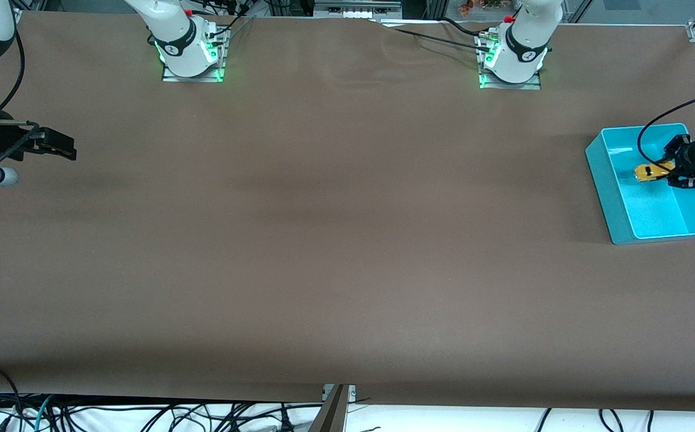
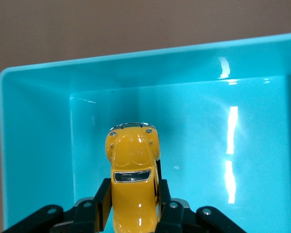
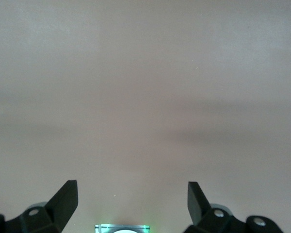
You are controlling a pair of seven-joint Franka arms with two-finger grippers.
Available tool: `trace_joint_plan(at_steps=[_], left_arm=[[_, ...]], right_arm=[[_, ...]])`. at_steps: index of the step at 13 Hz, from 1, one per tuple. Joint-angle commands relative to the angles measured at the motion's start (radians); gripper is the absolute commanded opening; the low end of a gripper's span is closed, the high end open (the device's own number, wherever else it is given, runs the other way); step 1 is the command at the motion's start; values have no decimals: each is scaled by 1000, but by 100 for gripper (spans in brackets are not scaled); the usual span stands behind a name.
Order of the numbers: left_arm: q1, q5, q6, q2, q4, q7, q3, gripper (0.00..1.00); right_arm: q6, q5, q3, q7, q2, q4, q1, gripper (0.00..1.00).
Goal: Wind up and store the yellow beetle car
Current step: 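Lift the car into the turquoise bin and open the left gripper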
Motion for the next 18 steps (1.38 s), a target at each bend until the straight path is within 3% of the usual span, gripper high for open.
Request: trace_joint_plan(at_steps=[1,6,11,13,14,15,18], left_arm=[[17,32,51,-81,-114,-18,-17,7],[78,32,211,-106,-249,-18,-17,8],[78,32,231,-98,-257,-19,-18,17],[78,32,263,-72,-257,-19,-18,40],[77,32,298,-51,-255,-19,-18,62],[77,31,317,-38,-251,-19,-18,100],[75,31,315,-46,-248,-19,-21,100]], right_arm=[[-3,6,3,9,5,13,-4,100],[-3,6,3,9,5,13,-4,100],[-1,6,3,7,3,13,-4,100],[-1,6,3,7,5,13,-4,100],[-1,6,3,9,5,13,-4,100],[-1,6,3,9,3,13,-4,100],[-1,6,3,9,5,13,-4,100]])
